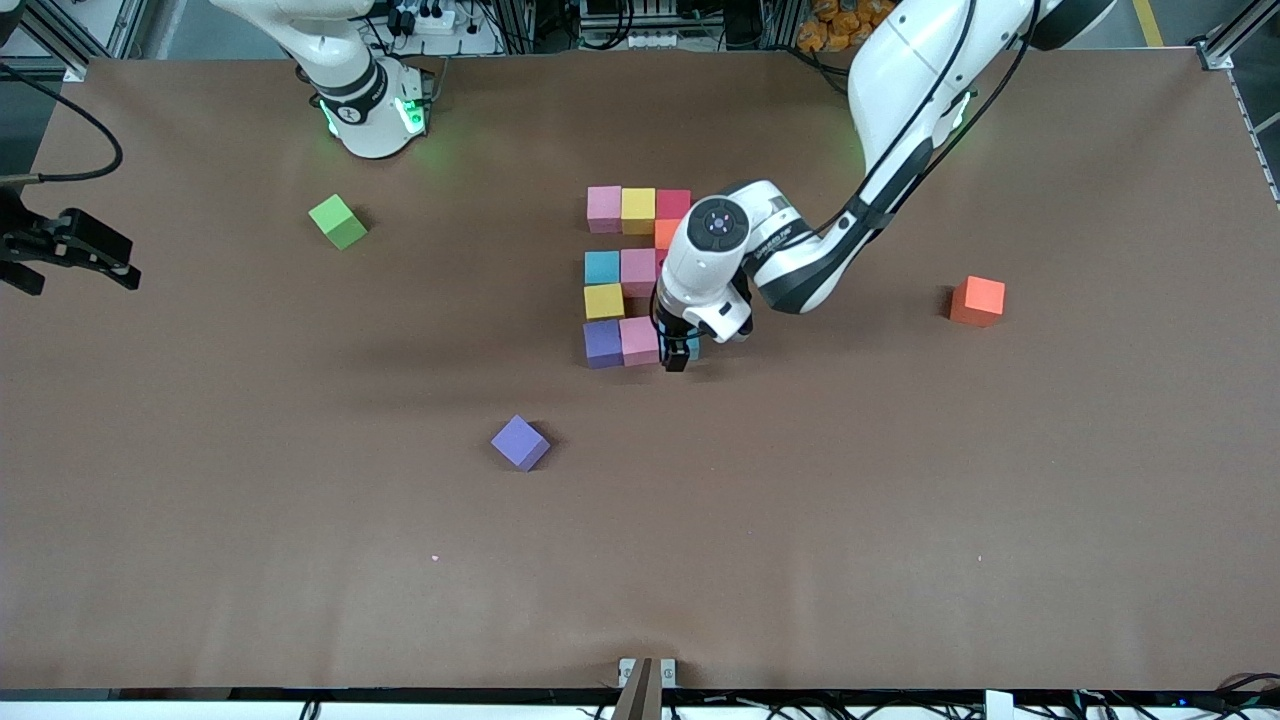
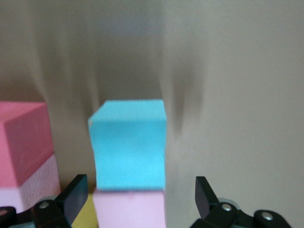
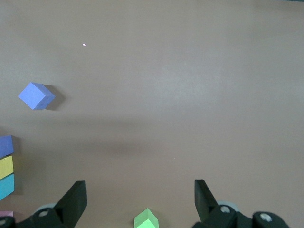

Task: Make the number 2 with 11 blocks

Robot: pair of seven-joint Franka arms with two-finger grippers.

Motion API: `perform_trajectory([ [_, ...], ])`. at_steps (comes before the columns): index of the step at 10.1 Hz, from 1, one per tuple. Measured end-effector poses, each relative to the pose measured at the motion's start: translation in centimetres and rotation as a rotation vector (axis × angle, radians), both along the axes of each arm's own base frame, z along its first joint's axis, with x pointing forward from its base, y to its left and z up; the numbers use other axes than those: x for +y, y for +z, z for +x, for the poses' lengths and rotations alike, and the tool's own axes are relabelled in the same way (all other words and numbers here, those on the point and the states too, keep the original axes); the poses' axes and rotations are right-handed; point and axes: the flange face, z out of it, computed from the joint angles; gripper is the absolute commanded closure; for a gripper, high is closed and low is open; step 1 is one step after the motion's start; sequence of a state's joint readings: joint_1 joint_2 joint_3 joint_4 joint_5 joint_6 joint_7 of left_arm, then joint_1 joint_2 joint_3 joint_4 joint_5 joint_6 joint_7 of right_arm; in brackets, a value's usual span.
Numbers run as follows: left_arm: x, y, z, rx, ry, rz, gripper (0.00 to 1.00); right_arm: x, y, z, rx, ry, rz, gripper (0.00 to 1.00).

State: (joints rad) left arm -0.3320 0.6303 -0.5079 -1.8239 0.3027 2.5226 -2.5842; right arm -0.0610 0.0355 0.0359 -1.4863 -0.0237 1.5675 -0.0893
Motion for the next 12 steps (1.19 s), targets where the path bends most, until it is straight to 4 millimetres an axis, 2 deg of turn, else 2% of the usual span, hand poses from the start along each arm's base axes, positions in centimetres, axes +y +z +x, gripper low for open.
perform_trajectory([
  [2, -0.7, 3.7, -0.5, -0.037, -0.018, -0.005, 0.0, 0.3, 0.2, -0.1, -0.006, 0.005, -0.003, 0.0],
  [4, 0.4, 7.4, 0.5, -0.088, -0.076, 0.026, 0.0, 0.2, 0.4, 0.0, -0.019, 0.005, -0.003, 0.0],
  [7, 5.5, 14.2, 5.9, -0.19, -0.206, 0.079, 0.0, 0.3, 0.6, 0.3, -0.045, 0.007, -0.003, 0.0],
  [9, 8.7, 18.1, 9.2, -0.222, -0.389, 0.146, 0.0, 0.4, 0.6, 0.3, -0.045, 0.009, -0.003, 0.0],
  [12, 15.0, 21.4, 12.7, -0.231, -0.799, 0.256, 0.0, 0.5, 0.7, 0.4, -0.049, 0.01, -0.002, 0.0],
])
